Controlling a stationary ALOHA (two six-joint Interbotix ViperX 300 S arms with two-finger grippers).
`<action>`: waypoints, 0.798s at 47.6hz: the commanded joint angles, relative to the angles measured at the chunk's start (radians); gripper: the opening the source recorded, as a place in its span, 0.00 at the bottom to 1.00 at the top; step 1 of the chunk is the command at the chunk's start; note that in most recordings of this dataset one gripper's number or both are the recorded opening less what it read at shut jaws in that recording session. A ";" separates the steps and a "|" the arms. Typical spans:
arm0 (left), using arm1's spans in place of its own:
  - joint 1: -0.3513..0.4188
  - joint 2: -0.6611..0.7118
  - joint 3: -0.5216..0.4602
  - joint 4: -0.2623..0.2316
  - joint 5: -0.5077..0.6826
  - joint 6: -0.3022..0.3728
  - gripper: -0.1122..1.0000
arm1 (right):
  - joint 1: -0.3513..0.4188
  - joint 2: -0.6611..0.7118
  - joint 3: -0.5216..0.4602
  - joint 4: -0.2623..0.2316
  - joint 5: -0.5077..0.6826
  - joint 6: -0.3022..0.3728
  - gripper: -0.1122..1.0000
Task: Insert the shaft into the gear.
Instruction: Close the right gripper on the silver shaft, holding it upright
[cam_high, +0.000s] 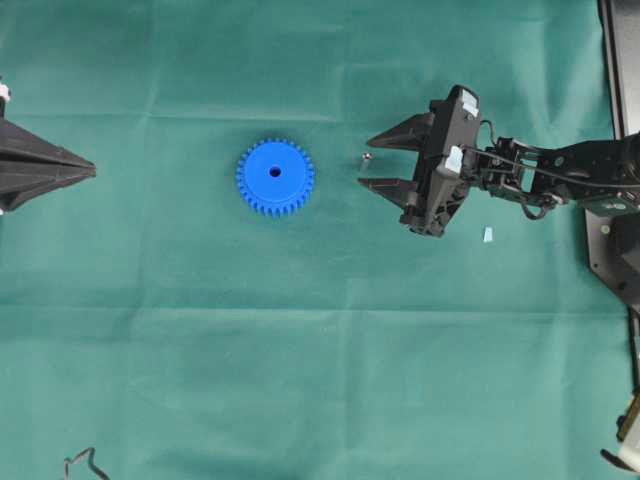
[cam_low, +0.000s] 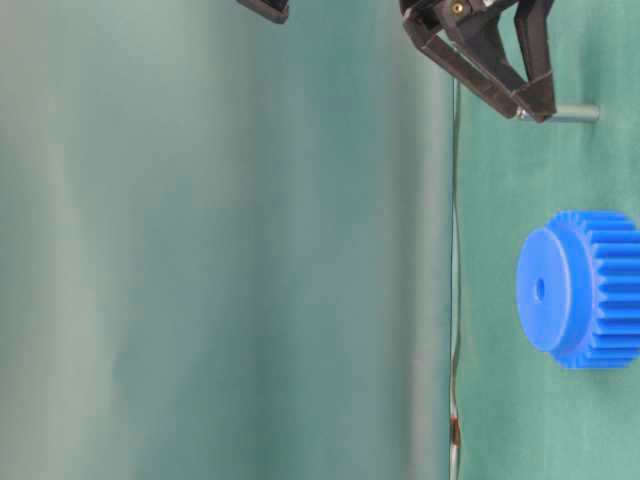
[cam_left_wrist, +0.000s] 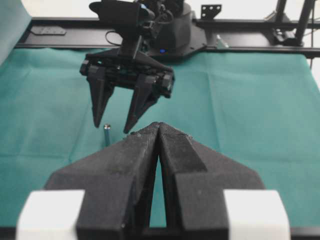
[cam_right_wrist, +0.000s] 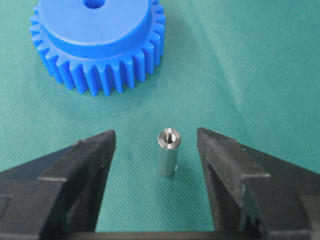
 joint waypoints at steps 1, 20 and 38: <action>0.002 0.008 -0.023 0.002 -0.006 -0.002 0.10 | 0.000 -0.006 -0.012 0.003 -0.006 0.006 0.68; 0.002 0.008 -0.023 0.002 0.003 -0.002 0.10 | 0.000 -0.006 -0.012 0.002 0.017 0.008 0.26; 0.002 0.008 -0.025 0.002 0.003 -0.002 0.10 | -0.002 -0.074 -0.012 0.002 0.058 0.000 0.26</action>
